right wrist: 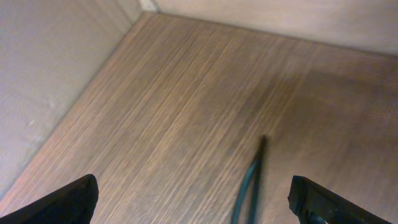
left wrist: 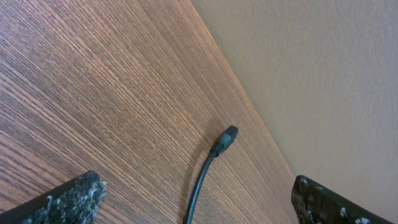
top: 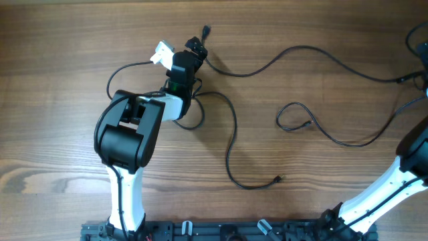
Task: Untangle cables
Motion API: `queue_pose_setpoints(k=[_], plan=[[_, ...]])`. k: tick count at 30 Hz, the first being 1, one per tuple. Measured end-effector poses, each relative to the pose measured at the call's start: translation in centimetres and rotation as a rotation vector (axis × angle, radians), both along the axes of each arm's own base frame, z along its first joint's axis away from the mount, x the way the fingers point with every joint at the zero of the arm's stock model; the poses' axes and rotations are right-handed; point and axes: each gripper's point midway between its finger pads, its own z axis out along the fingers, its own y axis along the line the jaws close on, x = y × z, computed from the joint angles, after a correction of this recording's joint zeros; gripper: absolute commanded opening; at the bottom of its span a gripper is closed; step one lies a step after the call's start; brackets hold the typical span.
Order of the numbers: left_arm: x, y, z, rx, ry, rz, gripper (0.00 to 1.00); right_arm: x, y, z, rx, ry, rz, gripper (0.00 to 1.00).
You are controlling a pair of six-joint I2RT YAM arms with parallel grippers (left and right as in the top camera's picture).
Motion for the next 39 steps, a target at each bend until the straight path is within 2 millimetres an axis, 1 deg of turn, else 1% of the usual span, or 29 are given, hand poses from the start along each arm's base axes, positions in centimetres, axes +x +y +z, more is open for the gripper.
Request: queue_pose_setpoints(k=[2,3,5,6,8,9,11,13,14,16,17,18,19,20,21,24,26,27,29,31,32,33,35,39], plan=[[0.1,0.2,0.0,0.003,-0.001,-0.001,1.00,0.2,0.4,0.1,0.012,-0.007,0.021,1.00],[0.1,0.3,0.2,0.017,-0.004,-0.005,1.00,0.2,0.7,0.6,0.016,-0.009,0.033,1.00],[0.2,0.6,0.9,0.052,-0.008,-0.018,1.00,0.1,0.9,2.7,-0.006,-0.025,0.050,1.00],[0.2,0.8,1.9,0.075,-0.019,-0.026,1.00,0.0,1.1,4.8,-0.029,-0.045,0.057,1.00],[0.2,0.9,4.1,0.110,-0.040,-0.039,1.00,-0.7,1.7,9.7,-0.079,-0.092,0.069,1.00],[0.0,1.0,5.9,0.124,-0.051,-0.048,1.00,-1.5,2.5,13.7,-0.114,-0.129,0.077,1.00],[-0.5,1.1,8.5,0.139,-0.061,-0.057,1.00,-3.0,3.8,18.9,-0.160,-0.185,0.091,1.00],[-1.4,1.3,9.7,0.157,-0.029,-0.068,1.00,-4.3,5.4,22.5,-0.177,-0.226,0.118,1.00],[-2.2,1.5,10.5,0.174,0.001,-0.076,1.00,-5.1,6.7,24.3,-0.175,-0.245,0.148,1.00],[-3.9,2.0,11.7,0.215,0.055,-0.093,1.00,-5.7,9.1,26.0,-0.169,-0.260,0.221,1.00],[-4.7,2.4,11.9,0.237,0.085,-0.100,1.00,-5.7,10.5,26.4,-0.161,-0.259,0.271,1.00],[-6.0,2.9,12.1,0.268,0.132,-0.114,1.00,-5.6,12.3,26.5,-0.148,-0.251,0.328,1.00],[-7.0,3.4,12.5,0.293,0.161,-0.123,1.00,-5.3,14.8,26.6,-0.132,-0.244,0.404,1.00],[-8.6,4.3,12.4,0.325,0.227,-0.133,1.00,-5.0,17.2,26.5,-0.111,-0.235,0.468,1.00],[-9.9,5.2,12.5,0.348,0.270,-0.137,1.00,-4.8,19.8,26.3,-0.087,-0.220,0.534,1.00],[-13.9,8.1,11.9,0.389,0.426,-0.138,1.00,-4.6,26.5,25.5,-0.044,-0.174,0.705,1.00],[-16.9,10.1,10.8,0.402,0.556,-0.134,1.00,-5.0,31.6,23.9,0.013,-0.106,0.829,1.00],[-17.8,10.6,10.3,0.406,0.601,-0.136,1.00,-5.4,33.1,23.2,0.039,-0.073,0.862,1.00],[-19.9,11.1,9.1,0.421,0.700,-0.157,1.00,-6.8,37.0,21.2,0.107,0.021,0.947,1.00],[-21.4,11.2,8.2,0.432,0.767,-0.180,1.00,-8.1,40.5,19.9,0.149,0.087,1.027,1.00],[-22.0,11.3,8.0,0.437,0.794,-0.188,1.00,-8.9,41.7,19.3,0.167,0.127,1.051,1.00],[-22.3,11.4,7.9,0.440,0.810,-0.193,1.00,-9.6,42.5,18.8,0.180,0.158,1.067,1.00],[-22.8,11.5,7.7,0.443,0.832,-0.199,1.00,-11.7,44.3,17.1,0.206,0.269,1.096,1.00],[-23.2,11.5,7.5,0.448,0.850,-0.208,1.00,-14.9,45.8,15.0,0.243,0.439,1.064,1.00]])
